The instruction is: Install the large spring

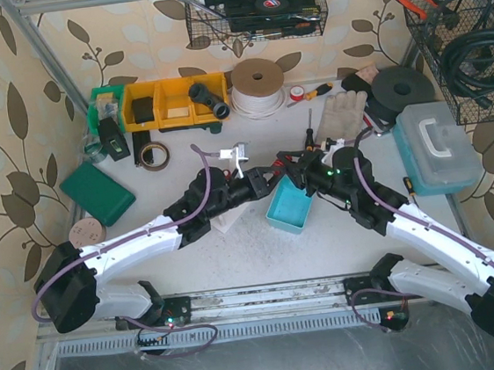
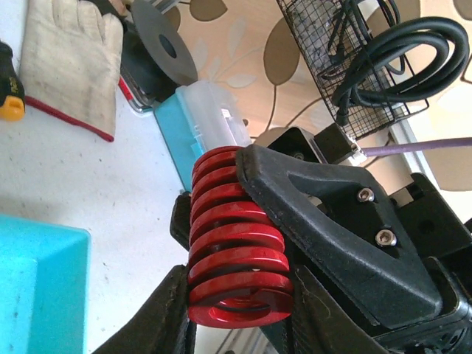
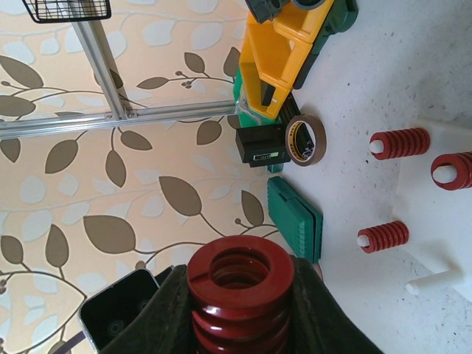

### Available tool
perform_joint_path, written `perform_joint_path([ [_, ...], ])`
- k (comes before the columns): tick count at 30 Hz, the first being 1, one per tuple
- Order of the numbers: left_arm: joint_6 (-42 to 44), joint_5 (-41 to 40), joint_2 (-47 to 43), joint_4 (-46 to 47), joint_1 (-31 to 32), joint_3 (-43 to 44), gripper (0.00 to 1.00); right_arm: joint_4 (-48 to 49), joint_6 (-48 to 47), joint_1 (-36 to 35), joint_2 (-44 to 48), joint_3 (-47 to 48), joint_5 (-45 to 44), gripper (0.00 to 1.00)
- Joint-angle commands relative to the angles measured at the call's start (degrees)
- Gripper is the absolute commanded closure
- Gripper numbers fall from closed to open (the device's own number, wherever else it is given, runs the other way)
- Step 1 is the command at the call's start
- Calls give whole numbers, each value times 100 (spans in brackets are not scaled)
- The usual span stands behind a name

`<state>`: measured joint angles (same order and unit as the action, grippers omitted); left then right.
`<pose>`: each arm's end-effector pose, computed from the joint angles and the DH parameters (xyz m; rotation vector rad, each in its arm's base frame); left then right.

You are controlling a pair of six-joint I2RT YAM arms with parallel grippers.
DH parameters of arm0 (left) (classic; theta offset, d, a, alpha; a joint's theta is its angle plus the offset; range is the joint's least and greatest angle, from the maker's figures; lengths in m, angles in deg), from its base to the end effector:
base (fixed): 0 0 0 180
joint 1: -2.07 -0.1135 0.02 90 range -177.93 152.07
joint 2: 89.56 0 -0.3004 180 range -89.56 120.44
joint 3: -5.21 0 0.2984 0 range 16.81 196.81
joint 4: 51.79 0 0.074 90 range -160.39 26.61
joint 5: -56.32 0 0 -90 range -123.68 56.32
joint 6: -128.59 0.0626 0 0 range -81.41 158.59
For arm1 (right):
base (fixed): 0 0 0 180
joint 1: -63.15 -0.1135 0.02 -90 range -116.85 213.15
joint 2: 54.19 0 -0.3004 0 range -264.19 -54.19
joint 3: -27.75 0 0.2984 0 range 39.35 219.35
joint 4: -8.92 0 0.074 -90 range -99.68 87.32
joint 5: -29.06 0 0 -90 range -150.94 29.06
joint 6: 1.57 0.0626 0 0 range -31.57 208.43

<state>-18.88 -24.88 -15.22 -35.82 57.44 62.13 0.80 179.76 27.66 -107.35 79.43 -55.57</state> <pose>0.1964 -0.3012 0.3100 0.1054 1.8611 -1.5890 0.2186 0.1630 0.3235 0.8969 1.8677 1.6079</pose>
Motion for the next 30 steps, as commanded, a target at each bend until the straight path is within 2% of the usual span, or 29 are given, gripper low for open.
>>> perform_joint_path([
  [1, 23, -57, -40, 335, 77, 186, 75, 65, 65, -11, 135, -29, -42, 100],
  [4, 51, -110, -70, 207, 79, 192, 83, 61, 55, -11, 156, -56, -19, 100],
  [7, 91, -208, -158, 47, 79, 156, 87, 20, -1, -15, 159, -62, 9, 100],
  [10, 169, -326, -262, -254, 79, 201, 99, -53, -138, -7, 166, -50, 40, 100],
  [13, 386, -416, -361, -962, 78, 434, 100, -473, -737, 20, 99, 224, 352, 100],
  [14, 487, -449, -398, -1241, 74, 544, 100, -805, -1001, 37, 90, 384, 397, 90],
  [15, 628, -480, -429, -1533, 78, 646, 100, -1070, -1286, 36, 73, 515, 422, 77],
  [17, 779, -524, -498, -2083, 79, 828, 100, -1509, -1662, 48, 99, 689, 415, 44],
  [18, 872, -533, -538, -2368, 79, 914, 100, -1742, -1801, 57, 122, 742, 359, 34],
  [19, 942, -561, -581, -2658, 79, 993, 100, -2003, -1922, 71, 155, 785, 263, 28],
  [24, 1212, -838, -828, -4318, 79, 1383, 100, -2837, -2861, 112, 394, 841, -404, 16],
  [30, 1620, -1235, -1100, -6105, 74, 1764, 100, -3171, -3716, 102, 262, 729, -787, 15],
])
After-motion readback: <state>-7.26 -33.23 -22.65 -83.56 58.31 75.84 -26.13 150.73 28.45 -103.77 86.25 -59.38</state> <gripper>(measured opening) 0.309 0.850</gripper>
